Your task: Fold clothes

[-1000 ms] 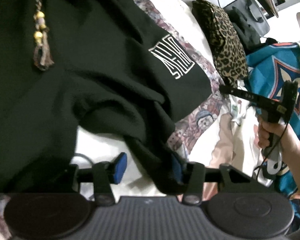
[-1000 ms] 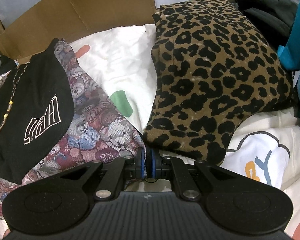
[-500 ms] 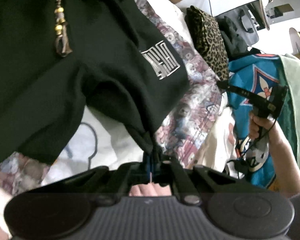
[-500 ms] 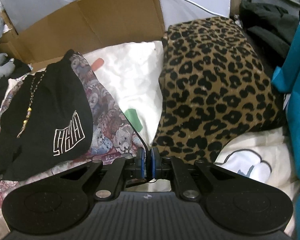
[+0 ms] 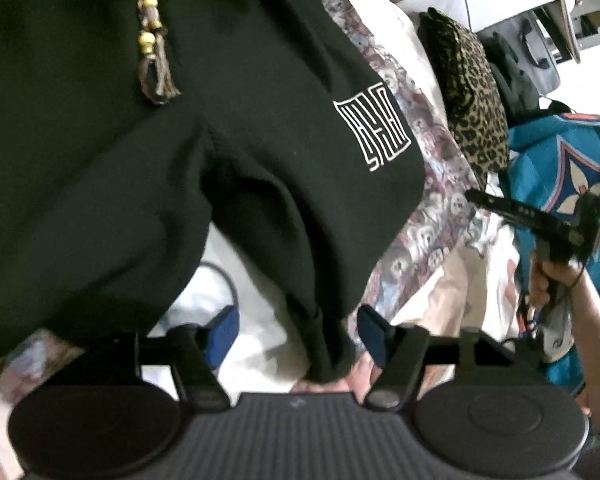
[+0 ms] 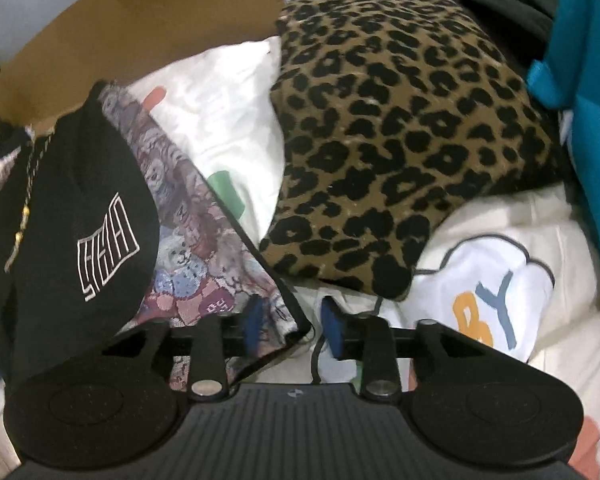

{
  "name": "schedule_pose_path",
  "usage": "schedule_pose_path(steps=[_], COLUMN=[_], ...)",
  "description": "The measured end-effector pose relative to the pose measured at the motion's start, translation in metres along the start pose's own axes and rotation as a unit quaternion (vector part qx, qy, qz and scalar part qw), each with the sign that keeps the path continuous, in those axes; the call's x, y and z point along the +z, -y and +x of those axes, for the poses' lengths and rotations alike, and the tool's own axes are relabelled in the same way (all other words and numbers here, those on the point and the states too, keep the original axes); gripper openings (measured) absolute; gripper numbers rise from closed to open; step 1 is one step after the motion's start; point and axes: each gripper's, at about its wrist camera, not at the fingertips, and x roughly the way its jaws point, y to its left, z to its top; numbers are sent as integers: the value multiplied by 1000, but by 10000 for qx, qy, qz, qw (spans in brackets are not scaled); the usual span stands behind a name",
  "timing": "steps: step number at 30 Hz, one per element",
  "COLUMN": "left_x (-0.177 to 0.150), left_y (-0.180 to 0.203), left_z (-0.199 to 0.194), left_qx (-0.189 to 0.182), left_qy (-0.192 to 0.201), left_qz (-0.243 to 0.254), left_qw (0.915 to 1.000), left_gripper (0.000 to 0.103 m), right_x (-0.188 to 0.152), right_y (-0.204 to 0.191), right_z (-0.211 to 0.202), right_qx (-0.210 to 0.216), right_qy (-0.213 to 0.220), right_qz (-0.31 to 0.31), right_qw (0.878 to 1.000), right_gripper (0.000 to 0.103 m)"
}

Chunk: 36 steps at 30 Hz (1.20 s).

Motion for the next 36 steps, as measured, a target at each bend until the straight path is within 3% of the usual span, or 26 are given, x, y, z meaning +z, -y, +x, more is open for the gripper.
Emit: schedule_pose_path(steps=[5,6,8,9,18,22,23,24,25,32,36], left_x=[0,0,-1,-1,-1,0,2,1,1,0,0], left_y=[1,1,2,2,-5,-4,1,2,4,17,20], left_z=[23,28,36,36,22,25,28,28,28,16,22], left_qx=[-163,-196,-262,-312,-273,-281,-294,-346,-400,-1050,-1172], left_qy=[-104,-125,-166,-174,-187,-234,-243,-256,-268,-251,-306], left_qz=[-130,-160,-220,-218,-333,-408,-414,-414,-414,-457,-464], left_qw=[9997,9996,9993,9991,9989,9985,9984,9982,9980,9931,9916], left_gripper=[67,63,32,6,7,7,7,7,7,7,7], right_x=[-10,-13,-16,-18,-23,-26,-27,-27,-25,-4,9], right_y=[18,21,24,26,18,8,5,3,3,5,7], right_z=[1,2,5,6,12,20,20,18,14,-28,-45], right_qx=[265,316,385,417,825,786,761,754,758,808,646], right_qy=[130,140,183,209,399,338,328,325,328,556,774], right_qz=[558,674,851,929,1075,764,646,541,505,666,689], right_qw=[9980,9971,9955,9946,9900,9934,9945,9952,9953,9929,9925], right_gripper=[41,41,41,41,41,41,39,30,7,5,5])
